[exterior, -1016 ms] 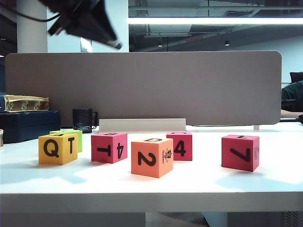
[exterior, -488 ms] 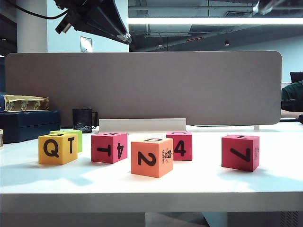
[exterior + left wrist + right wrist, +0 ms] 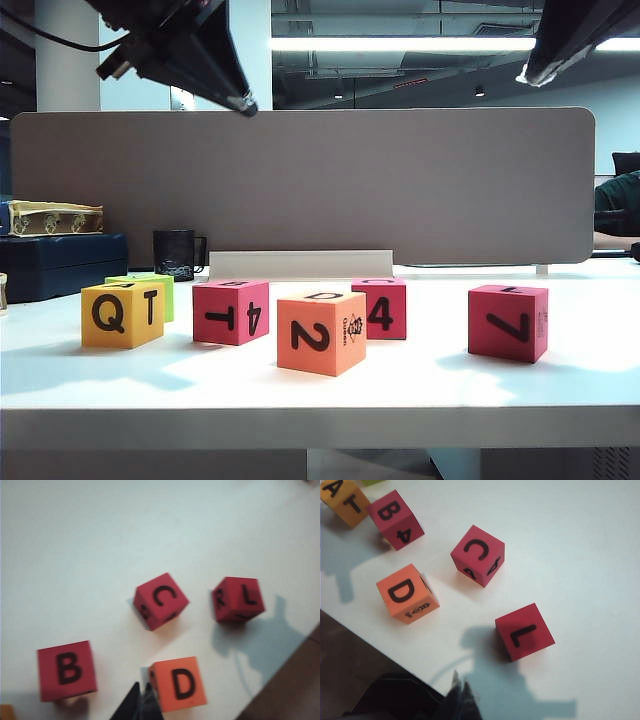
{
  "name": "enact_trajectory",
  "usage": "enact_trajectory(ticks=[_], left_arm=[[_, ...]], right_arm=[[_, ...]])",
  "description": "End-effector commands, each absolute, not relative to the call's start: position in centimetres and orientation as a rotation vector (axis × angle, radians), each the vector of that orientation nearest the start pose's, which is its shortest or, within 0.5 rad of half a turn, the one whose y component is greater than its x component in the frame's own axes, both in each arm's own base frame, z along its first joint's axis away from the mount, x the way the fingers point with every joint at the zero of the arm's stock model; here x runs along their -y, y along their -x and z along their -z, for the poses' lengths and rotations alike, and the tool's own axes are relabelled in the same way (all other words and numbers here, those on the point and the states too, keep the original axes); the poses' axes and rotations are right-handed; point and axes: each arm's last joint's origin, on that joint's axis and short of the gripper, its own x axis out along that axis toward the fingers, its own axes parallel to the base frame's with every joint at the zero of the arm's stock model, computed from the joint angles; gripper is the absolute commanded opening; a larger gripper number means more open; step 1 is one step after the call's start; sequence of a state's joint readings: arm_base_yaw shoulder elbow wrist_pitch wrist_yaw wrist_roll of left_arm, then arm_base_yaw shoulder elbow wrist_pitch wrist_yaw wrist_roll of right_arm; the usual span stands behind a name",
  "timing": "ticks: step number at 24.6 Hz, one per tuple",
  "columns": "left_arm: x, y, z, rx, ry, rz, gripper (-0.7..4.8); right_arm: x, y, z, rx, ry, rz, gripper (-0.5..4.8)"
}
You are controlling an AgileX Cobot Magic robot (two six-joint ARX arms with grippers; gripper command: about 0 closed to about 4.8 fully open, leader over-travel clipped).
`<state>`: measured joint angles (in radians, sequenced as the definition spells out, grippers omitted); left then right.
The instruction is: Select the appropriate blocks from the scattered letter blocks on the table and arrange them in a row to spell out "ABCD".
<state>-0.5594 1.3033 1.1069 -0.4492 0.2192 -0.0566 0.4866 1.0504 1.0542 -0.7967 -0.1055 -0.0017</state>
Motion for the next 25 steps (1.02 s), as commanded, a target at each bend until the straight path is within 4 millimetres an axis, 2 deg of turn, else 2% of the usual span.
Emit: enact_trajectory(ticks=[1, 2, 5, 6, 10, 13, 19, 25], left_arm=[[15.4, -23.9, -30.5, -0.688, -0.100, 0.640, -0.04], [15.4, -24.0, -30.2, -0.697, -0.109, 0.620, 0.03], [16.0, -25.0, -28.6, -0.754, -0.126, 0.605, 1.46], [16.2, -25.3, -28.2, -0.767, -0.132, 0.597, 1.64], [16.8, -26.4, -26.3, -0.813, -0.155, 0.564, 1.71], [17.2, -27.2, -25.2, -0.819, -0.174, 0.523, 3.10], [17.8, -28.3, -23.6, -0.826, -0.179, 0.498, 3.19], [17.4, -28.8, -23.4, -0.818, -0.201, 0.429, 3.20]], right_arm=[[-9.8, -17.7, -32.9, -0.757, 0.149, -0.571, -0.02], [-9.8, -17.7, -32.9, -0.757, 0.149, -0.571, -0.02], [-9.9, -17.6, -32.9, -0.763, 0.124, -0.634, -0.02], [-9.9, -17.5, -32.9, -0.763, 0.120, -0.644, -0.02], [-10.4, -17.3, -33.1, -0.758, 0.129, -0.667, -0.02], [-11.1, -16.8, -33.4, -0.750, 0.146, -0.710, -0.02], [-11.9, -16.3, -33.5, -0.744, 0.161, -0.753, -0.02], [-11.9, -16.2, -33.4, -0.752, 0.161, -0.755, -0.02]])
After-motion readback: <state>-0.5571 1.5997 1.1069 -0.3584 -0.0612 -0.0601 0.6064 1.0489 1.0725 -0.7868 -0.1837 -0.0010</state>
